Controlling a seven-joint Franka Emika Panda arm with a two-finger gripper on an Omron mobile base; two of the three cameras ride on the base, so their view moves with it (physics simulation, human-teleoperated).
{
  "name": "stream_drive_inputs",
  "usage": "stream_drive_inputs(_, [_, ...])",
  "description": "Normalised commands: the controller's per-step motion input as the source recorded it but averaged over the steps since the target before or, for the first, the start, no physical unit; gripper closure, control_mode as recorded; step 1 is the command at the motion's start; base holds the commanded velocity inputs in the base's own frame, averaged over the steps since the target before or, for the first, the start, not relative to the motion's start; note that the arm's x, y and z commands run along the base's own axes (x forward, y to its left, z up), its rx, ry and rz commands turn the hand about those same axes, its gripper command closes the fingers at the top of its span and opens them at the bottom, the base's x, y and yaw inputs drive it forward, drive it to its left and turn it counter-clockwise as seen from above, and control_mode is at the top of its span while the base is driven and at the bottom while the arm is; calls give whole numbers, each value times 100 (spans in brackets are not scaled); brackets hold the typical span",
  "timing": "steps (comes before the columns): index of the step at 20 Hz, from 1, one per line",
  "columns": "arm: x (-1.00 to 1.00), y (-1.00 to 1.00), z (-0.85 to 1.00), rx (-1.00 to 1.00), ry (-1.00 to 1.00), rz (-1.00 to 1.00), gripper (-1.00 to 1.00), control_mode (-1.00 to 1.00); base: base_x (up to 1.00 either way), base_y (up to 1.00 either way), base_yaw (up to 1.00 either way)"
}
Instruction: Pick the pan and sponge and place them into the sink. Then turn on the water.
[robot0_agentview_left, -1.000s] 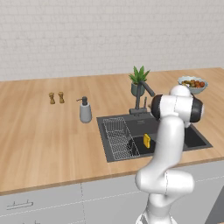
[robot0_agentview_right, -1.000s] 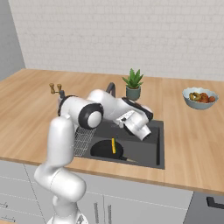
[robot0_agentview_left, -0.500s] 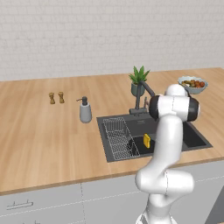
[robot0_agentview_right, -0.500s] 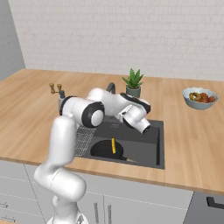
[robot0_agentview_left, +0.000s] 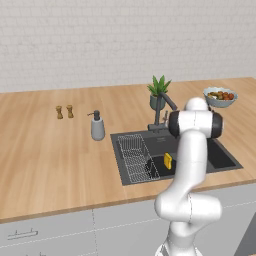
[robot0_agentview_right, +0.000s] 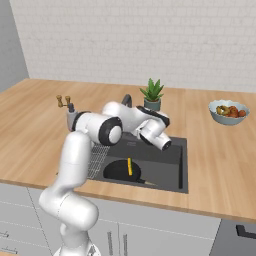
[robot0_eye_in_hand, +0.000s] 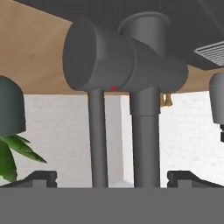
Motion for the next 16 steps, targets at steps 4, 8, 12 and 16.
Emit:
stream_drive_inputs(4, [32, 0, -23, 0, 6, 0, -100, -100, 0, 0, 0])
stream_drive_inputs(8, [41, 0, -9, 0, 4, -1, -100, -100, 0, 0, 0])
stream_drive_inputs(12, [39, 0, -10, 0, 4, -2, -100, -100, 0, 0, 0])
stream_drive_inputs(16, [27, 0, -6, 0, 5, -4, 100, -100, 0, 0, 0])
